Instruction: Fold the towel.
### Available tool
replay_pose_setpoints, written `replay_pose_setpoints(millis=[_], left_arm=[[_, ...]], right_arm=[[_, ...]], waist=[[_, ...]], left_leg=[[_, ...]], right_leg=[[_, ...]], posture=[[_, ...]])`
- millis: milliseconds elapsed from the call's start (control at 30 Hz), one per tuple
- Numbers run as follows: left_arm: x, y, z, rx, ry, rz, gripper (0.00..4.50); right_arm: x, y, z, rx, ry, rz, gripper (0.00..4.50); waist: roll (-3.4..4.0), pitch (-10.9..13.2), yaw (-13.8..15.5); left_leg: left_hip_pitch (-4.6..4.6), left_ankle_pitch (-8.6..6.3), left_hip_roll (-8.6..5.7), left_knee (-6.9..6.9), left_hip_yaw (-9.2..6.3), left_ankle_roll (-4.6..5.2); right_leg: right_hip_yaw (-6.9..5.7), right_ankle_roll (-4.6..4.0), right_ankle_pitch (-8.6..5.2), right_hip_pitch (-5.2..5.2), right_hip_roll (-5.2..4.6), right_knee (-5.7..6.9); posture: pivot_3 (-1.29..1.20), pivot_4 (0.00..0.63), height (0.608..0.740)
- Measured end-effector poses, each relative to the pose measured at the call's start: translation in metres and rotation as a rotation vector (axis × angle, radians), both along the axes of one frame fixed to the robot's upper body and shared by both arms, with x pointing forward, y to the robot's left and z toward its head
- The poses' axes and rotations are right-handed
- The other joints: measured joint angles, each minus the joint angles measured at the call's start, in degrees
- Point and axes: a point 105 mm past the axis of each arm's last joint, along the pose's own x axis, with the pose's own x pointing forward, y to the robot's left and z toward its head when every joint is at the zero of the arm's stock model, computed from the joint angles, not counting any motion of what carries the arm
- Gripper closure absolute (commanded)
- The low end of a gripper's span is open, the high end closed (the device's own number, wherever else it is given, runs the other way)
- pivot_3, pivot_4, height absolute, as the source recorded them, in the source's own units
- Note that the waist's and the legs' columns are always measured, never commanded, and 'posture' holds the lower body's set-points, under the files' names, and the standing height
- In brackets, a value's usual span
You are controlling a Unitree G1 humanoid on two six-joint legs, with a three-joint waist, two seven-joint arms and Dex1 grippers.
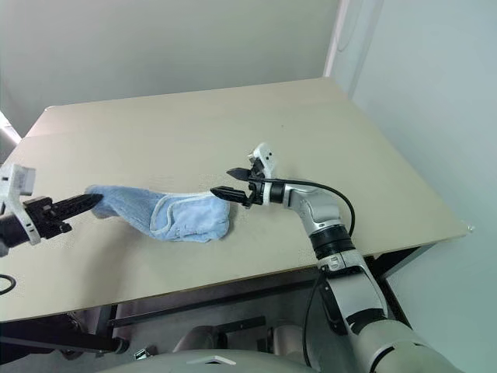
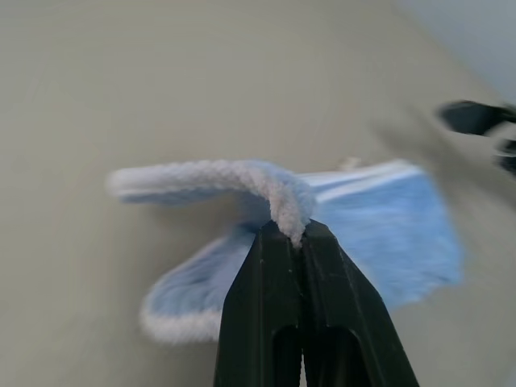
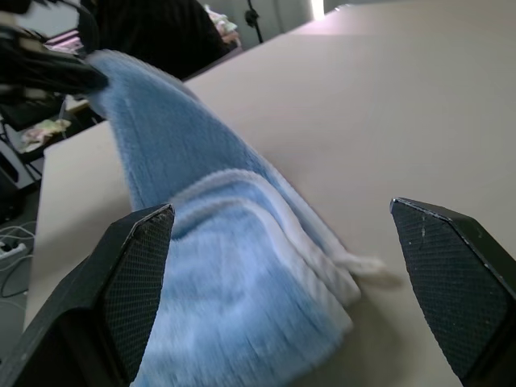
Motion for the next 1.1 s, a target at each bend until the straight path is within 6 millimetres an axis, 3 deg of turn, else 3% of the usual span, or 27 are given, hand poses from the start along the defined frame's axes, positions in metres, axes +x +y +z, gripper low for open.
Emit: replay_pose_setpoints(millis=[167,300,533,967,1100], left_arm=[[0.005,-0.031,-0.001,-0.011,0.035,-0.153,4.48],[0.005,-0.059,-0.019,0.027,0.099,-0.302,4.48],[0.026,-0.096,-0.022,0.066,0.066,-0.483,4.48],[0.048,-0.133,-0.060,0.175,0.067,-0.681,4.48],[0.048,-0.143,-0.062,0.168,0.041,-0.739,3.20]], right_arm=[[0.002,-0.012,-0.005,-0.029,0.005,-0.051,0.00],[0.002,-0.018,-0.011,-0.044,0.019,-0.092,0.00],[0.009,-0.037,-0.012,-0.066,0.016,-0.190,0.00],[0.013,-0.054,-0.019,-0.081,0.036,-0.302,0.00],[0.014,-0.056,-0.019,-0.081,0.037,-0.317,0.00]], waist=[[0.00,0.01,0.10],[0.00,0.01,0.08],[-0.03,0.03,0.22],[-0.03,0.02,0.20],[-0.04,0.02,0.13]], left_leg=[[-0.01,0.00,0.04,0.00,0.00,0.00],[-0.03,0.00,-0.01,0.02,0.07,0.00],[-0.03,0.01,-0.03,0.06,0.05,0.01],[-0.12,0.01,-0.02,0.17,0.04,0.02],[-0.12,0.01,-0.01,0.19,0.04,0.02]], right_leg=[[0.00,0.00,0.00,-0.04,0.08,0.05],[0.05,0.01,0.00,-0.03,0.05,0.04],[0.04,0.02,0.00,0.01,0.09,0.04],[0.04,0.05,0.02,-0.03,0.13,0.09],[0.04,0.06,0.03,-0.03,0.13,0.10]], posture=[[0.00,0.000,0.740],[0.00,0.000,0.740],[0.00,0.000,0.740],[0.00,0.000,0.740],[0.00,0.000,0.740]])
